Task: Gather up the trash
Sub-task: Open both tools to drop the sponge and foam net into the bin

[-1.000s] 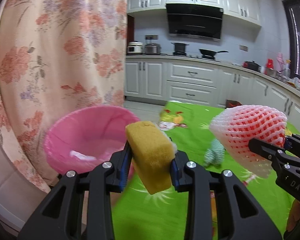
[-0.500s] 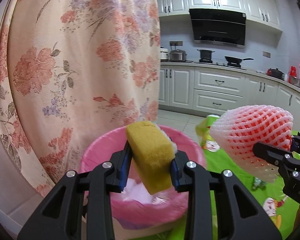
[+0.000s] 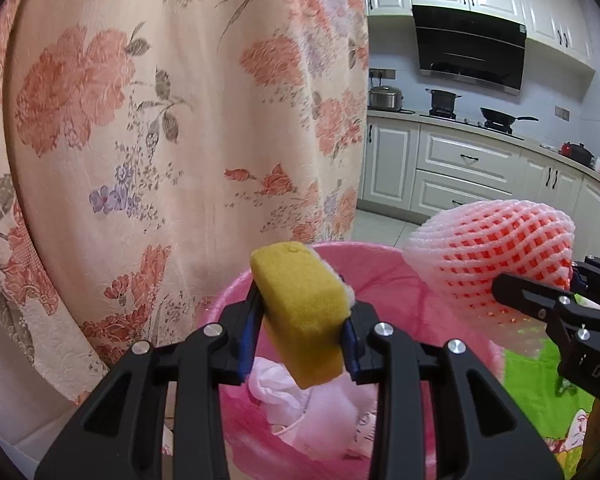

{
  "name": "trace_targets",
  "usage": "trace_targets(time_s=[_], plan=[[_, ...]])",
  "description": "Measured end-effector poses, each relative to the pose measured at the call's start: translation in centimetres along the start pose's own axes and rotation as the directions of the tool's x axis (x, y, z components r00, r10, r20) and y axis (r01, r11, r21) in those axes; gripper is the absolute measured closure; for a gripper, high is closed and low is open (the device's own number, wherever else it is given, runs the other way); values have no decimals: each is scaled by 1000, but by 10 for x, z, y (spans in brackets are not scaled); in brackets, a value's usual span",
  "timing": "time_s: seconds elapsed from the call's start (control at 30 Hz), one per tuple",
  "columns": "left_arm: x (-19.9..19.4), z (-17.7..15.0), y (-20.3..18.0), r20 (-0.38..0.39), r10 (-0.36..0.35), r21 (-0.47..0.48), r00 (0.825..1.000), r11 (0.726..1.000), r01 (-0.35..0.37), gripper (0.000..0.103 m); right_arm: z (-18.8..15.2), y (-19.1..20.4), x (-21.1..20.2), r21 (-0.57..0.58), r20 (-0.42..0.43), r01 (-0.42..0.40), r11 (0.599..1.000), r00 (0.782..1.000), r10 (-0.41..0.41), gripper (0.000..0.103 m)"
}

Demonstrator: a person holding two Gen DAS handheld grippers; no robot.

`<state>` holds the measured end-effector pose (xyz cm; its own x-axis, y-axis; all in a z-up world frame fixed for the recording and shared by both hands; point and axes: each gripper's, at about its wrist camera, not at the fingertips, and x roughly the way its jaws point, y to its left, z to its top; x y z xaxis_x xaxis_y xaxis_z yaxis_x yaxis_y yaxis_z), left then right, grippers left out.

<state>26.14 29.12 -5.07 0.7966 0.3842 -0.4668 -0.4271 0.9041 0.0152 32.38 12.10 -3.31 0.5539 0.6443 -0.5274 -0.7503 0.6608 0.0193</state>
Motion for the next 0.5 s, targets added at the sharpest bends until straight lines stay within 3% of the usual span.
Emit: trace_targets(time_s=[0.1, 0.17, 0.23, 0.3, 0.43, 0.5], plan=[[9, 1, 5, -12, -1, -9, 1000, 1000, 0, 66, 2, 2, 11, -2, -7, -15, 1000, 1000, 15, 67], [16, 1, 8, -21, 7, -8, 1000, 1000, -7, 61, 2, 4, 18, 1, -11, -24, 1000, 1000, 24, 50], [20, 0, 10, -26, 19, -13, 999, 1000, -19, 54, 0, 4, 20, 3, -7, -23, 1000, 1000, 23, 41], [23, 0, 11, -26, 26, -19, 999, 999, -27, 43, -3, 3, 21, 6, -11, -21, 1000, 1000, 22, 40], [25, -3, 12, -30, 43, -27, 999, 999, -44, 35, -9, -3, 16, 14, -15, -9, 1000, 1000, 9, 40], [23, -4, 10, -28, 50, -33, 998, 998, -51, 27, -12, -7, 11, 23, -10, -2, 1000, 1000, 2, 40]])
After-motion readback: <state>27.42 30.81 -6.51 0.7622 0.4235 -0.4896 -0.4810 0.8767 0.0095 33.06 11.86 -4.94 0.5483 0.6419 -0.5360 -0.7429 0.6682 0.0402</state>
